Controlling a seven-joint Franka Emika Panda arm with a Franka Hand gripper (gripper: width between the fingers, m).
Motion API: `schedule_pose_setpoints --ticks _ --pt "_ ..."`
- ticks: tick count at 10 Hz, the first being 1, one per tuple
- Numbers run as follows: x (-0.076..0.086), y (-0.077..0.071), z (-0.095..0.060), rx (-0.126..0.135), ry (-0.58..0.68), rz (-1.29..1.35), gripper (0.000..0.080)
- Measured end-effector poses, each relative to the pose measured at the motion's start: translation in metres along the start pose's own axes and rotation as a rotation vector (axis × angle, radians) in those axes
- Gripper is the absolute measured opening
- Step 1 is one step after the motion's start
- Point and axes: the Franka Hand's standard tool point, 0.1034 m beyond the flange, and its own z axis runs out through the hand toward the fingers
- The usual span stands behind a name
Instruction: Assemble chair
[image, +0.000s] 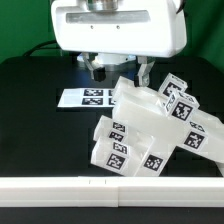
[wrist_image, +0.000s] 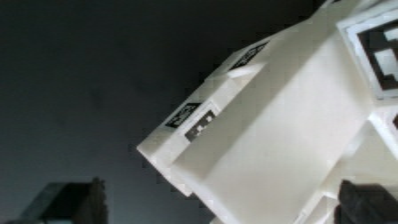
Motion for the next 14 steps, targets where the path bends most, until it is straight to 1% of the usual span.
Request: schedule_pose_setpoints --ticks 2,5,8,11,13,14 --pt "0.001 0.005 -0.002 0.003 0.010 -0.073 0.0649" --pt "0.001 0.020 -0.001 -0.003 0.013 -0.113 0.0649" --pt "0.008 0.032 0.004 -0.011 0.022 -0.127 0.0649" --pt "0.015 0.045 0.013 -0.026 0.024 -0.127 0.0649" --pt "0.016 0.046 0.015 -0.028 0.025 -0.127 0.0649" --pt "0.020 0.047 0.013 -0.027 0.030 -0.127 0.0649"
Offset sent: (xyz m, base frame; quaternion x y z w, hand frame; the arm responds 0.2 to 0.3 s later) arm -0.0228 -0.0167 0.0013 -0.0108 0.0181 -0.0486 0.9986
